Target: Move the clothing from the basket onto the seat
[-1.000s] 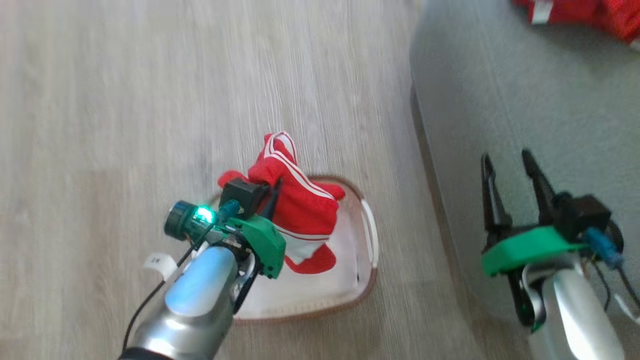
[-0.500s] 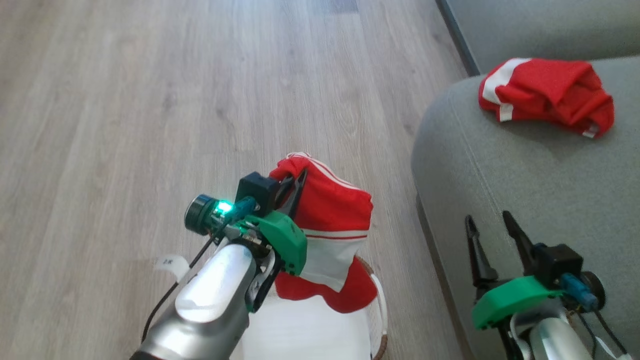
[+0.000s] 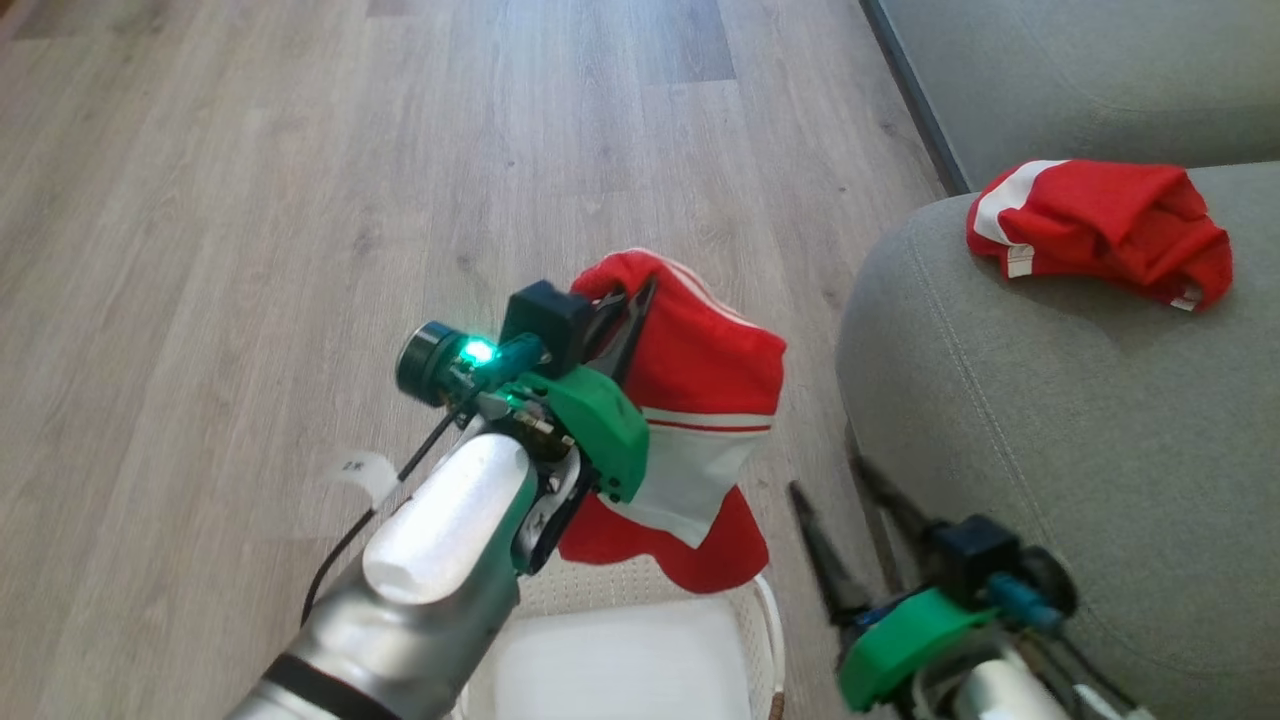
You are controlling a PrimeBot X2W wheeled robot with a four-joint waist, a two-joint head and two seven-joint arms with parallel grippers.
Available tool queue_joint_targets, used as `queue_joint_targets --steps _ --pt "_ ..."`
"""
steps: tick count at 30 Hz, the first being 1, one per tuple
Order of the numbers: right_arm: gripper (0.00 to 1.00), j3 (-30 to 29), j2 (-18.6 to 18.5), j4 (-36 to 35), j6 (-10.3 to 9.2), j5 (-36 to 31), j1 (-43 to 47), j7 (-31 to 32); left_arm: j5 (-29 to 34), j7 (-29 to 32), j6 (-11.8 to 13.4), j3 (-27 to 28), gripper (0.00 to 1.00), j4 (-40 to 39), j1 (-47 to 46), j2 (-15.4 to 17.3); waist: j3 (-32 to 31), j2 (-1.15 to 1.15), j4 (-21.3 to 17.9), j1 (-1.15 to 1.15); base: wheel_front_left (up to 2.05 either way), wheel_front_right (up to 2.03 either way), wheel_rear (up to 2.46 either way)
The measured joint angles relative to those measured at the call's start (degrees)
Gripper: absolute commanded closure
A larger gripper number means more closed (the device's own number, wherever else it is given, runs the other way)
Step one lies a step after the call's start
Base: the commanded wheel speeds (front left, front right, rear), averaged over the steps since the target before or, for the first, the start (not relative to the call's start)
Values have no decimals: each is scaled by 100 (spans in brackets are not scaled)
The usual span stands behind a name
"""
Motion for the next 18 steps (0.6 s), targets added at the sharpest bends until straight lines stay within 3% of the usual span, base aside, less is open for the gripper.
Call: queue_joint_targets --steps 6,18 --pt "0 802 -3 439 0 138 -470 0 -162 51 56 -294 100 -212 -247 -3 39 0 53 0 0 0 0" --pt "0 1057 -30 1612 0 445 -1454 0 -538 42 219 -887 100 -705 -382 0 95 0 257 0 0 0 0"
